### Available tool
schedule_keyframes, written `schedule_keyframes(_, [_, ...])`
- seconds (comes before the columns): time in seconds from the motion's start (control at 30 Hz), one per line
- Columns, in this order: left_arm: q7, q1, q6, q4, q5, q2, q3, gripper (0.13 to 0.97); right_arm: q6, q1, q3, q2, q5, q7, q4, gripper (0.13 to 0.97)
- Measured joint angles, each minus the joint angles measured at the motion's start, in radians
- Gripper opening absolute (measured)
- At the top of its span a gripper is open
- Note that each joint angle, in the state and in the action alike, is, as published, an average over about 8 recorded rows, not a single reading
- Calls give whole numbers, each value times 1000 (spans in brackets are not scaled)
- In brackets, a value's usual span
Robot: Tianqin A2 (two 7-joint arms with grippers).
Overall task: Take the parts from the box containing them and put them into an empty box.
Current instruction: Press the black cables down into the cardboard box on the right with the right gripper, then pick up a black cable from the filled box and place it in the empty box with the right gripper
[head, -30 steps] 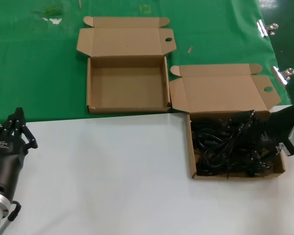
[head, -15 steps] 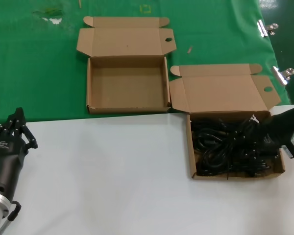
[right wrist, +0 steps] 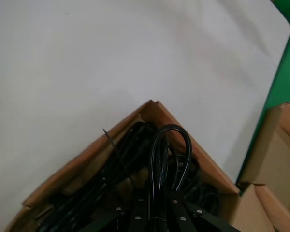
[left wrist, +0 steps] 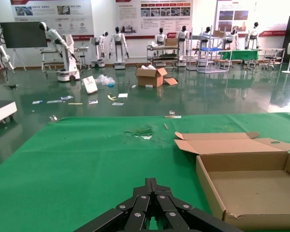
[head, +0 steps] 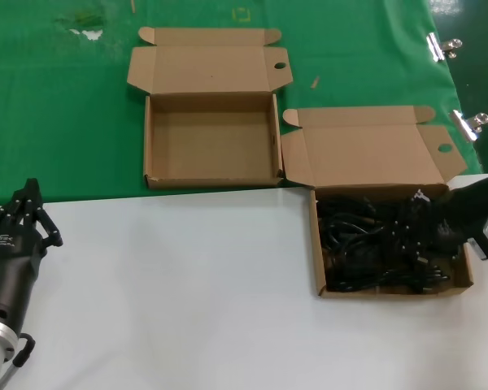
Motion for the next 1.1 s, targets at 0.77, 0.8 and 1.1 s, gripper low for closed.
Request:
schedule_keyframes(0.77, [0, 0, 0, 0, 0, 0, 0, 140, -81, 21, 8, 76, -1, 678, 359, 172])
schedule_keyframes(0.8, [0, 0, 0, 0, 0, 0, 0, 140, -77, 27, 6, 68, -3, 693, 357, 172])
schedule_keyframes(1.1, [0, 0, 0, 0, 0, 0, 0, 140, -4, 99, -25, -49, -39, 688, 248, 172])
